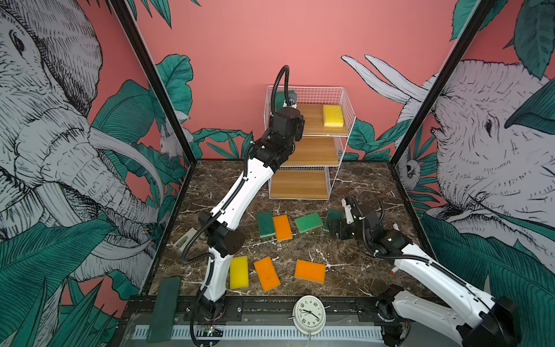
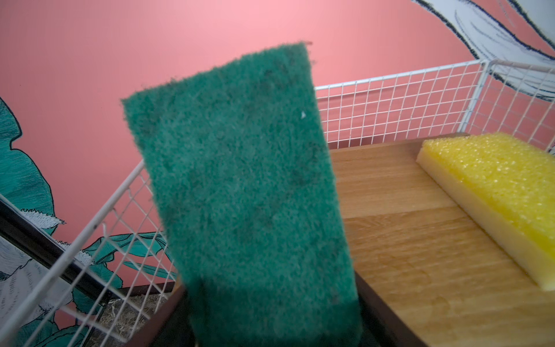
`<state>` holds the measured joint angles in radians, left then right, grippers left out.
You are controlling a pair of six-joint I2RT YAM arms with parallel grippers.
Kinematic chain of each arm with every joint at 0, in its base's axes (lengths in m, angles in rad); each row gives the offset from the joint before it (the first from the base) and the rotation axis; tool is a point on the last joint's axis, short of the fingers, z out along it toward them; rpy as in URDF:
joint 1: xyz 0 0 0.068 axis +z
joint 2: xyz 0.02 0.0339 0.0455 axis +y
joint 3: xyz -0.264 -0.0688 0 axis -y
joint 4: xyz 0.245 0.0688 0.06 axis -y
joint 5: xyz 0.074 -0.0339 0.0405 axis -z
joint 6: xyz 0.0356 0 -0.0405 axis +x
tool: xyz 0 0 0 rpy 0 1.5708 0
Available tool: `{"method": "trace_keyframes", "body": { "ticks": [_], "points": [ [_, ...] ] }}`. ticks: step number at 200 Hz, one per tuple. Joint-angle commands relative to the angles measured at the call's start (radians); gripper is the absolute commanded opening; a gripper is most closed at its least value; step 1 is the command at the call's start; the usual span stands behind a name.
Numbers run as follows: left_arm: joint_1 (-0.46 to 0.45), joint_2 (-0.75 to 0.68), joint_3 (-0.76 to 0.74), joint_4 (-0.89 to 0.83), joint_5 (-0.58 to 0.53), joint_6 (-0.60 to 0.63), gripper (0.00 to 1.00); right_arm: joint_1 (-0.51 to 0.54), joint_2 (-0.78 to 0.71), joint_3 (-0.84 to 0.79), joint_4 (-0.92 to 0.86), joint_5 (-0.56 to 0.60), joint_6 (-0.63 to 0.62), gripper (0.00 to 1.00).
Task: Place and organize the cleaning sponges onto the shelf
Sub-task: 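Carry the green pad with the left gripper over the top shelf board, then lower the green pad onto the top shelf beside the yellow sponge and release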
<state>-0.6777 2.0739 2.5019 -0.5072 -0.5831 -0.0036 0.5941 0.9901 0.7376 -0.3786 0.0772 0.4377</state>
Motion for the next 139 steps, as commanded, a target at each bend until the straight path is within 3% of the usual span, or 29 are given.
{"method": "trace_keyframes", "body": {
  "ticks": [1, 139],
  "points": [
    [0.023, -0.006, 0.032, -0.029, 0.004, -0.034, 0.74, -0.007, -0.004, -0.007, 0.025, -0.013, 0.006, 0.97],
    [0.027, -0.026, 0.036, -0.072, 0.087, -0.091, 0.8, -0.007, -0.013, -0.007, 0.026, -0.027, 0.016, 0.97]
  ]
}}
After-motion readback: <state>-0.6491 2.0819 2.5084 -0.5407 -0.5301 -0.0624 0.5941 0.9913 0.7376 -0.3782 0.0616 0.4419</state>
